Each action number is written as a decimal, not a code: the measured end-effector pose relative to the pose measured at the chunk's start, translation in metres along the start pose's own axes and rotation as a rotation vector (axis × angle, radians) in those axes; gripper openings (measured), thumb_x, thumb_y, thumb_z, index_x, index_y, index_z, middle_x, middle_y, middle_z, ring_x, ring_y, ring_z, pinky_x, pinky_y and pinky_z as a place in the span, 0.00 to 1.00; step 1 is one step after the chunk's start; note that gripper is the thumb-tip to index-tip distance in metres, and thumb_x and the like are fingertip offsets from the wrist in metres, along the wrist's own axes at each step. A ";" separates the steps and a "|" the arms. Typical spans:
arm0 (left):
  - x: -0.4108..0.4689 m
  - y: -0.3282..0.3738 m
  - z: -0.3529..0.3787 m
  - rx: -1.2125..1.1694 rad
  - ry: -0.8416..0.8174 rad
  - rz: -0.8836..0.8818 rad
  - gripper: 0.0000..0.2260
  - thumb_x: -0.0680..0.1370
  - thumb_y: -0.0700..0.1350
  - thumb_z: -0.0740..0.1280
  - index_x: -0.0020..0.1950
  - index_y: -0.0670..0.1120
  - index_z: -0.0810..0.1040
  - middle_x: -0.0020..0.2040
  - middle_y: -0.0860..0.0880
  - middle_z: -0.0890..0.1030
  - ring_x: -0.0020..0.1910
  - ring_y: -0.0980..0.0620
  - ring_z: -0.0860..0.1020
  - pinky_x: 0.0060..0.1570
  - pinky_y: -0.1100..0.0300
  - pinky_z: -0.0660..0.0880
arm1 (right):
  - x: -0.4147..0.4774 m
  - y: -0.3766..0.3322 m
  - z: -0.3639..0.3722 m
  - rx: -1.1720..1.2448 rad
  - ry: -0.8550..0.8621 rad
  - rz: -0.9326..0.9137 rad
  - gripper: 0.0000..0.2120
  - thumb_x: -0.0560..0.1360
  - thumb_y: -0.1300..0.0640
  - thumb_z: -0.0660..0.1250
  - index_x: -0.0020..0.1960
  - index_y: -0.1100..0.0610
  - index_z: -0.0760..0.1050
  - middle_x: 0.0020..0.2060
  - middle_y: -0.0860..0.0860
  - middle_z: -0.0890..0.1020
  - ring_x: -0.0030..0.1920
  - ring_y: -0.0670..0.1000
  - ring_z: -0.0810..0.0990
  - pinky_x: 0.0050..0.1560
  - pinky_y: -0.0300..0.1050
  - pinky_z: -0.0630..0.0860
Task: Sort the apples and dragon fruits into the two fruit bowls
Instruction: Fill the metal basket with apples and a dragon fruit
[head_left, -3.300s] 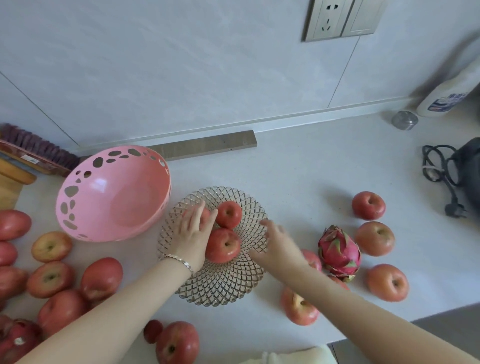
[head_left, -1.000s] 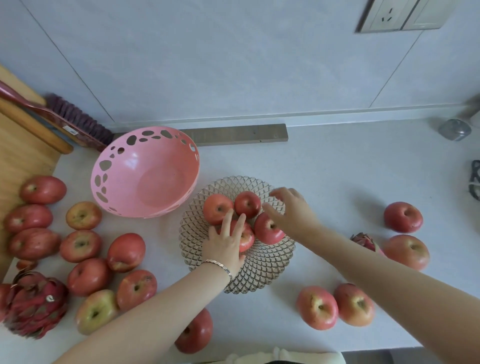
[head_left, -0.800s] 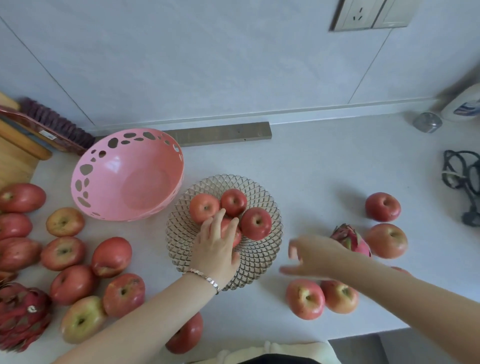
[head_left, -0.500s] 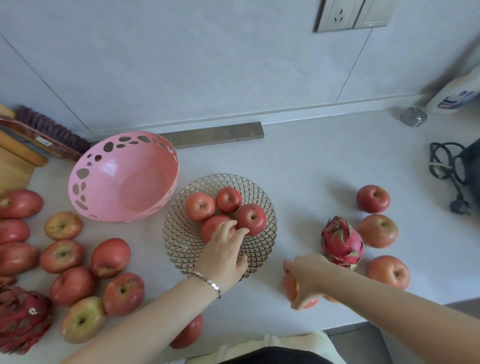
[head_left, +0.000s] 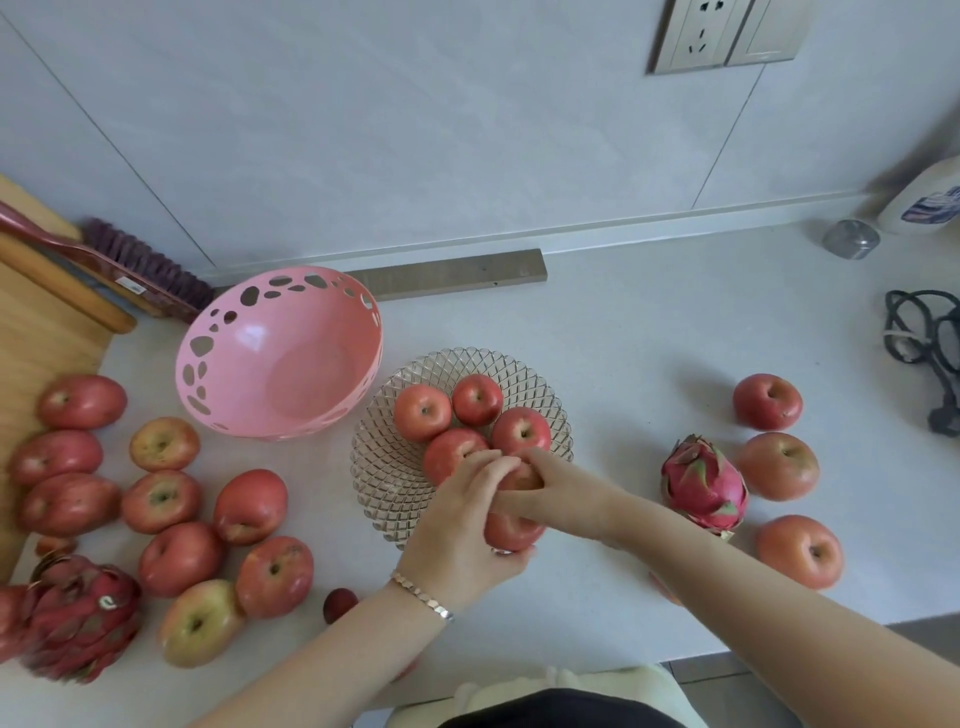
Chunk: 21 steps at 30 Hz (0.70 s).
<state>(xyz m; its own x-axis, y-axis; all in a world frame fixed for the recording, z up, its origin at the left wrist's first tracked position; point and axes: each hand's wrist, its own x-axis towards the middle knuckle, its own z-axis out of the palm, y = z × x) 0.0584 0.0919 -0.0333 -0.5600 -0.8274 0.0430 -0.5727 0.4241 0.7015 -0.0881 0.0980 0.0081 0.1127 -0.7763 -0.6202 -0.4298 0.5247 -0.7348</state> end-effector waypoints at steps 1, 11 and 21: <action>0.000 -0.005 -0.004 -0.002 0.040 -0.035 0.33 0.61 0.49 0.76 0.61 0.56 0.65 0.57 0.61 0.70 0.56 0.68 0.65 0.56 0.77 0.62 | 0.002 0.001 0.000 0.064 -0.028 0.002 0.23 0.71 0.50 0.69 0.63 0.51 0.67 0.49 0.47 0.77 0.46 0.45 0.77 0.48 0.39 0.75; 0.013 -0.065 -0.039 0.204 0.103 -0.546 0.30 0.55 0.49 0.79 0.54 0.48 0.72 0.44 0.50 0.75 0.51 0.42 0.74 0.51 0.52 0.73 | 0.010 0.045 -0.003 0.051 0.098 0.086 0.16 0.74 0.56 0.65 0.61 0.59 0.72 0.38 0.49 0.77 0.38 0.45 0.75 0.43 0.39 0.74; 0.024 -0.074 -0.034 0.362 -0.106 -0.554 0.39 0.72 0.51 0.70 0.75 0.42 0.52 0.75 0.44 0.57 0.71 0.43 0.63 0.62 0.49 0.69 | -0.006 0.066 -0.021 -0.486 0.175 -0.060 0.17 0.75 0.51 0.63 0.63 0.51 0.70 0.54 0.50 0.76 0.53 0.49 0.74 0.57 0.43 0.71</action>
<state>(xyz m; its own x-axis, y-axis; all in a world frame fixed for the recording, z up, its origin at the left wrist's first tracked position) 0.1074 0.0277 -0.0607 -0.1705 -0.9258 -0.3374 -0.9469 0.0593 0.3159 -0.1358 0.1306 -0.0311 0.0163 -0.8685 -0.4955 -0.7986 0.2868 -0.5291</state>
